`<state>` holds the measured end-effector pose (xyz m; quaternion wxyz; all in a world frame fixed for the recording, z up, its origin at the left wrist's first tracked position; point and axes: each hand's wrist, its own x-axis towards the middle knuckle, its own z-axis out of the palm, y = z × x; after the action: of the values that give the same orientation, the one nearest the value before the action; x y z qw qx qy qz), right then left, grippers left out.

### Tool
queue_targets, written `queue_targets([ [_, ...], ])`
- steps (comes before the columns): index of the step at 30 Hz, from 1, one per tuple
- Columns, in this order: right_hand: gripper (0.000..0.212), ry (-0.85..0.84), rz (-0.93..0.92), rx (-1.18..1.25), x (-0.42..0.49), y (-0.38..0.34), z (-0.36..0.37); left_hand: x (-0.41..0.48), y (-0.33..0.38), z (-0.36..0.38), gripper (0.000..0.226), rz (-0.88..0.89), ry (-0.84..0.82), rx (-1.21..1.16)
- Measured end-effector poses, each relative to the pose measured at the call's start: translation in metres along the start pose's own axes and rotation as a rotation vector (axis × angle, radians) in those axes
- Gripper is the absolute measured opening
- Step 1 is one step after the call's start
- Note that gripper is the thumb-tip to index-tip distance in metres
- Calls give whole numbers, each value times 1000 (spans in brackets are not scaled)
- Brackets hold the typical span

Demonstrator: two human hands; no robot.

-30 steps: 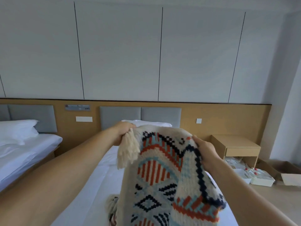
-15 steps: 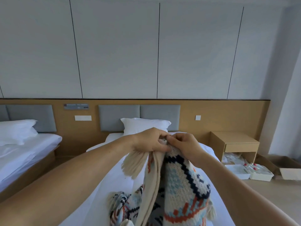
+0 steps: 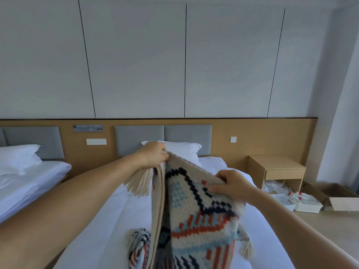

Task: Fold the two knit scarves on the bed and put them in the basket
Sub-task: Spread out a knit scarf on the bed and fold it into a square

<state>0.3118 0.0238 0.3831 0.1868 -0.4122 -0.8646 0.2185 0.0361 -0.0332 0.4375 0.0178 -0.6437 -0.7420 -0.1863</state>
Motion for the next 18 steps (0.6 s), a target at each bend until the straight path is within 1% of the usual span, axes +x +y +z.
queue_targets([
  [2, 29, -21, 14, 15, -4, 3, -4, 3, -10, 0, 24, -48, 51, 1],
  [4, 33, -76, 32, 116, -4, 8, -5, 5, -20, -2, 27, -114, 124, -16],
  [6, 32, -104, 54, 363, -5, 14, -8, 8, -32, -4, 28, -182, 183, -36],
  [8, 24, -147, 41, 645, -4, 20, -12, 10, -42, -5, 28, -214, 212, -51],
  [10, 16, -215, 33, 804, -2, 23, -14, 11, -47, -3, 27, -236, 221, -84],
  [11, 14, -219, 44, 811, 0, 24, -13, 11, -49, -1, 27, -247, 226, -103],
  [12, 12, -179, 76, 763, 3, 25, -11, 11, -51, 0, 27, -255, 229, -120],
  [15, 5, 128, 225, 446, 12, 30, -4, 9, -56, 3, 28, -258, 220, -127],
  [16, 6, 188, 247, 356, 14, 31, -4, 9, -57, 4, 28, -257, 216, -124],
  [18, 14, 224, 201, 191, 15, 31, -2, 9, -58, 4, 28, -256, 214, -119],
])
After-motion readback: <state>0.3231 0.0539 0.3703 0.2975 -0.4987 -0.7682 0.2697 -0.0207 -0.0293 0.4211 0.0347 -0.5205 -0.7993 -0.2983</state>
